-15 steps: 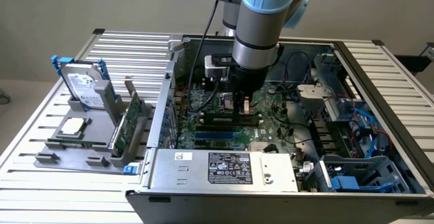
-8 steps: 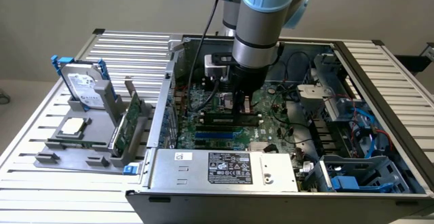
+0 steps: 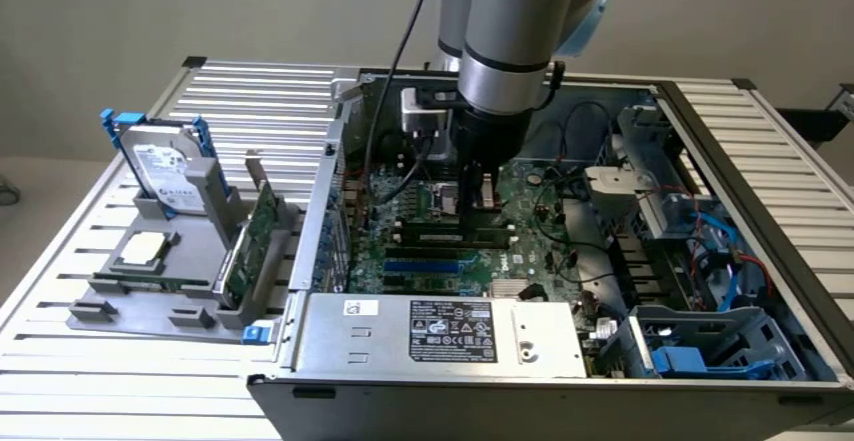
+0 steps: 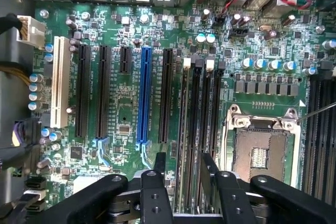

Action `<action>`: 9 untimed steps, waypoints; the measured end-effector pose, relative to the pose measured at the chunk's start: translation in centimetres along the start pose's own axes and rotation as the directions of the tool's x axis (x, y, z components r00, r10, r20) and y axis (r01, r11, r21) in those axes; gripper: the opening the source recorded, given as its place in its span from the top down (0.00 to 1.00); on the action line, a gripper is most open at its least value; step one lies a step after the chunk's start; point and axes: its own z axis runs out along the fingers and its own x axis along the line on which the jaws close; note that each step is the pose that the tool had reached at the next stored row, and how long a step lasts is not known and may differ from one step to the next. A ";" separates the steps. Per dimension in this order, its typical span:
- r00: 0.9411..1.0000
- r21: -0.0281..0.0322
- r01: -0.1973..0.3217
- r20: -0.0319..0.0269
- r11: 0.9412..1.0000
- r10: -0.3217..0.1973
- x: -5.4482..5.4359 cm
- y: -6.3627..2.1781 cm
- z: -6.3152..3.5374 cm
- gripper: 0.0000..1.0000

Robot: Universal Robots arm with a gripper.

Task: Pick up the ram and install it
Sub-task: 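Insert the ram into the slot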

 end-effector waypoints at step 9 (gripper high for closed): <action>1.000 -0.021 0.001 0.004 1.000 -0.001 0.0 0.58 -0.61 0.81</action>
